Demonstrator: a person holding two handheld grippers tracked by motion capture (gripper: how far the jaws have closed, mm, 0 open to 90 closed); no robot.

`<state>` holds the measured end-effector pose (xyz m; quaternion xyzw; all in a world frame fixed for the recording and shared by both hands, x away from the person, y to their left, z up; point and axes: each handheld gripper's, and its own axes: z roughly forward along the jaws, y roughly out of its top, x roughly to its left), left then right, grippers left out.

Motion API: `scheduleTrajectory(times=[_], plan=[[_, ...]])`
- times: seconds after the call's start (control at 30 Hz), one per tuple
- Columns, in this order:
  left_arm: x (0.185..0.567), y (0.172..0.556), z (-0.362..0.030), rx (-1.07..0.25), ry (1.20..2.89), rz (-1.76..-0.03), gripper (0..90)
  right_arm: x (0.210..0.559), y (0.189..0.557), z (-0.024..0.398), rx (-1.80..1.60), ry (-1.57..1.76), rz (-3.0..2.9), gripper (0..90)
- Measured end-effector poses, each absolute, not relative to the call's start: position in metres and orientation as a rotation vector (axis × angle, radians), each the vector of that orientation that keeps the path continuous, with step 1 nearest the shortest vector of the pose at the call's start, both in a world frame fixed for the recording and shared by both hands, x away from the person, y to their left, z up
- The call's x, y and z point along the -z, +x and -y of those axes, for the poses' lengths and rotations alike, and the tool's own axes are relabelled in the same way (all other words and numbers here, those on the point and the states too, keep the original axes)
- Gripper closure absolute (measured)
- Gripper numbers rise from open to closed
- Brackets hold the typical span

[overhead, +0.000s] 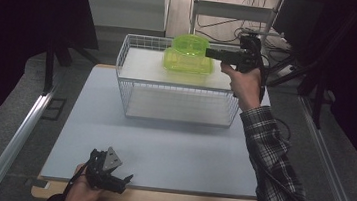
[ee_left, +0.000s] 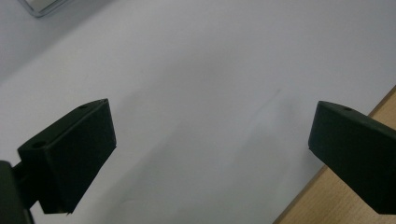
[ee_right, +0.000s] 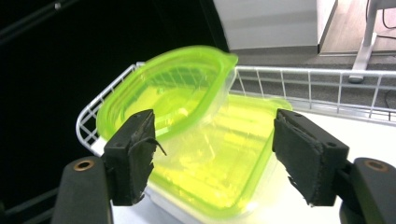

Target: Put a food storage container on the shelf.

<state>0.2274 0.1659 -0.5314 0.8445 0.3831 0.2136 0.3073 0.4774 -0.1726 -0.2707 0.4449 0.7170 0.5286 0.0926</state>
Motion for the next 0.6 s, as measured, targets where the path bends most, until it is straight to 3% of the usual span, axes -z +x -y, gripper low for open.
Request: scheduleTrajectory(times=[0.6], plan=[[0.531, 0.227, -0.166, -0.566, 2.234, -1.013, 0.5, 0.29, 0.449, 0.168, -1.506, 1.121, -2.273, 16.6]])
